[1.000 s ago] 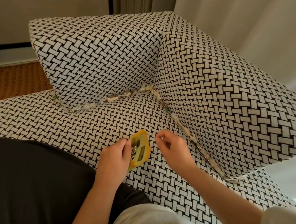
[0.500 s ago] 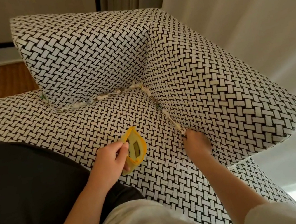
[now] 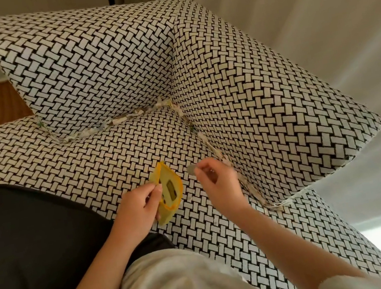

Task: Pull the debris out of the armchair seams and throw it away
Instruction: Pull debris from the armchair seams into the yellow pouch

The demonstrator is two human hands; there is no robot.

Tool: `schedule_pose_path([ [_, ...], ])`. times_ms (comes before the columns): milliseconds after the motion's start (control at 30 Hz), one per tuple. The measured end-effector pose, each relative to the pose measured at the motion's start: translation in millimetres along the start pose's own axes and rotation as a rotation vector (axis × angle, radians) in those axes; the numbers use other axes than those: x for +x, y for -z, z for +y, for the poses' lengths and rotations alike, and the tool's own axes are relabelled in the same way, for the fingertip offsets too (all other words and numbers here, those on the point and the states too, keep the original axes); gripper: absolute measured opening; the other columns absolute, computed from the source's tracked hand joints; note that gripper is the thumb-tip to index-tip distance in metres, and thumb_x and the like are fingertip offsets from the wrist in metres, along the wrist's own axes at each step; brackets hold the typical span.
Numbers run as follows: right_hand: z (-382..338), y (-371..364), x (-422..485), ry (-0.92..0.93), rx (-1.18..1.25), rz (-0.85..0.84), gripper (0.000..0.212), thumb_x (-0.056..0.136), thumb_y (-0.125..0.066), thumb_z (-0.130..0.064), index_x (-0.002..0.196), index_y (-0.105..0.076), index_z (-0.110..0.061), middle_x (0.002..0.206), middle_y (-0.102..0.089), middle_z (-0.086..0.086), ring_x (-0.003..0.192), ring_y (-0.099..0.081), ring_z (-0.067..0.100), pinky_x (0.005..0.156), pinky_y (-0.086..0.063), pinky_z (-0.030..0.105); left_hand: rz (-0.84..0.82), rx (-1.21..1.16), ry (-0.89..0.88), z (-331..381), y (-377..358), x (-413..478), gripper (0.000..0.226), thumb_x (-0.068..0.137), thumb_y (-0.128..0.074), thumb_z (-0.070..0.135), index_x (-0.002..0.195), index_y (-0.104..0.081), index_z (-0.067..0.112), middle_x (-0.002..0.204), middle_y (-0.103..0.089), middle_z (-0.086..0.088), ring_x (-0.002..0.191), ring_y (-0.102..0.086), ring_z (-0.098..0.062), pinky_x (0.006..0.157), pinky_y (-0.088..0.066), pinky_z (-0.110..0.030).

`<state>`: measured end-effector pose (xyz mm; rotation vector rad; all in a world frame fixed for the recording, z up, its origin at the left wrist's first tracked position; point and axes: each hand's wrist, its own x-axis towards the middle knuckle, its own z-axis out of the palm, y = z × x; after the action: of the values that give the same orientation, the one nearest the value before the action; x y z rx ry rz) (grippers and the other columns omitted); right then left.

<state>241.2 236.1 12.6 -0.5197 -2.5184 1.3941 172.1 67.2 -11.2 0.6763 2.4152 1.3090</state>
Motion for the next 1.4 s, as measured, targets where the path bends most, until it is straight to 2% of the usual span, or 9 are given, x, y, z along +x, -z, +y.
schedule_pose_path([
  [133,-12.8,-26.2,-16.5,0.133,0.054,-0.012,0.008,0.090,-0.057,-0.012,0.087,-0.063,-0.015,0.069,-0.056,-0.011,0.057,-0.049,0.003,0.050,-0.038,0.013,-0.049,0.004,-0.014,2.7,-0.3,-2.2,0.028,0.096,-0.044,0.019,0.071,-0.056,0.020,0.054,-0.056,0.000,0.047,-0.057,-0.005,0.051,-0.048,-0.023],
  [300,-8.6,-28.1,-8.0,0.211,-0.033,0.035,0.014,0.091,-0.057,-0.016,0.091,-0.069,-0.008,0.071,-0.058,-0.010,0.054,-0.047,0.000,0.051,-0.040,0.012,-0.059,0.019,0.035,-0.3,0.9,-2.5,0.028,0.097,-0.041,0.023,0.078,-0.058,0.011,0.056,-0.058,-0.001,0.048,-0.055,-0.005,0.052,-0.050,-0.023],
  [433,19.2,4.6,18.3,-0.006,-0.318,0.123,0.015,0.094,-0.051,-0.017,0.100,-0.063,-0.012,0.062,-0.052,-0.013,0.044,-0.043,-0.001,0.041,-0.036,0.011,-0.056,0.049,0.032,0.5,1.4,-2.9,0.032,0.097,-0.038,0.026,0.077,-0.056,0.010,0.057,-0.057,-0.003,0.049,-0.055,-0.004,0.051,-0.048,-0.017],
  [567,48.9,29.7,42.6,-0.273,-0.872,0.012,0.022,0.096,-0.047,-0.019,0.113,-0.058,-0.012,0.086,-0.065,0.004,0.066,-0.057,0.016,0.053,-0.045,0.025,-0.040,0.044,0.030,0.3,2.6,-3.6,0.033,0.097,-0.037,0.028,0.078,-0.056,0.009,0.058,-0.057,-0.003,0.049,-0.055,-0.003,0.055,-0.051,-0.024],
  [800,53.9,19.4,57.3,-0.352,-1.072,-0.074,0.023,0.096,-0.045,-0.008,0.115,-0.058,-0.006,0.101,-0.063,0.009,0.088,-0.062,0.022,0.064,-0.047,0.027,0.005,0.037,0.025,-1.7,6.0,-3.8,0.034,0.097,-0.038,0.027,0.071,-0.051,0.009,0.062,-0.057,-0.010,0.053,-0.056,-0.010,0.058,-0.054,-0.036],
  [933,53.3,16.1,57.5,-0.329,-1.064,-0.048,0.022,0.096,-0.045,-0.008,0.114,-0.057,-0.005,0.097,-0.064,0.008,0.082,-0.060,0.019,0.061,-0.045,0.026,0.046,0.064,-0.035,-3.5,6.8,-4.5,0.035,0.096,-0.039,0.028,0.063,-0.044,0.021,0.061,-0.053,-0.007,0.059,-0.057,-0.025,0.058,-0.052,-0.046],
  [1100,50.6,16.6,53.1,-0.236,-1.005,0.067,0.018,0.098,-0.044,-0.019,0.109,-0.054,-0.009,0.089,-0.066,0.007,0.074,-0.063,0.020,0.057,-0.049,0.028,0.079,0.107,-0.103,-0.1,7.3,-4.1,0.033,0.097,-0.037,0.026,0.064,-0.043,0.022,0.061,-0.049,0.003,0.059,-0.055,-0.020,0.055,-0.052,-0.038],
  [1233,25.0,13.0,40.7,-0.015,-0.376,0.111,0.015,0.097,-0.043,-0.021,0.093,-0.056,-0.013,0.088,-0.064,-0.012,0.043,-0.040,0.001,0.040,-0.036,0.016,0.092,0.184,-0.158,-1.4,6.8,-2.7,0.042,0.094,-0.031,0.042,0.078,-0.057,0.014,0.065,-0.053,0.005,0.061,-0.053,-0.011,0.056,-0.048,-0.029],
  [1400,-0.5,-16.8,10.3,0.393,-0.103,0.055,0.012,0.091,-0.054,-0.013,0.092,-0.064,-0.007,0.081,-0.059,-0.009,0.054,-0.050,-0.003,0.049,-0.042,0.010,0.097,0.180,-0.140,-4.3,5.3,-2.1,0.038,0.095,-0.032,0.041,0.078,-0.055,0.016,0.061,-0.054,0.005,0.056,-0.053,-0.010,0.053,-0.046,-0.027],
])
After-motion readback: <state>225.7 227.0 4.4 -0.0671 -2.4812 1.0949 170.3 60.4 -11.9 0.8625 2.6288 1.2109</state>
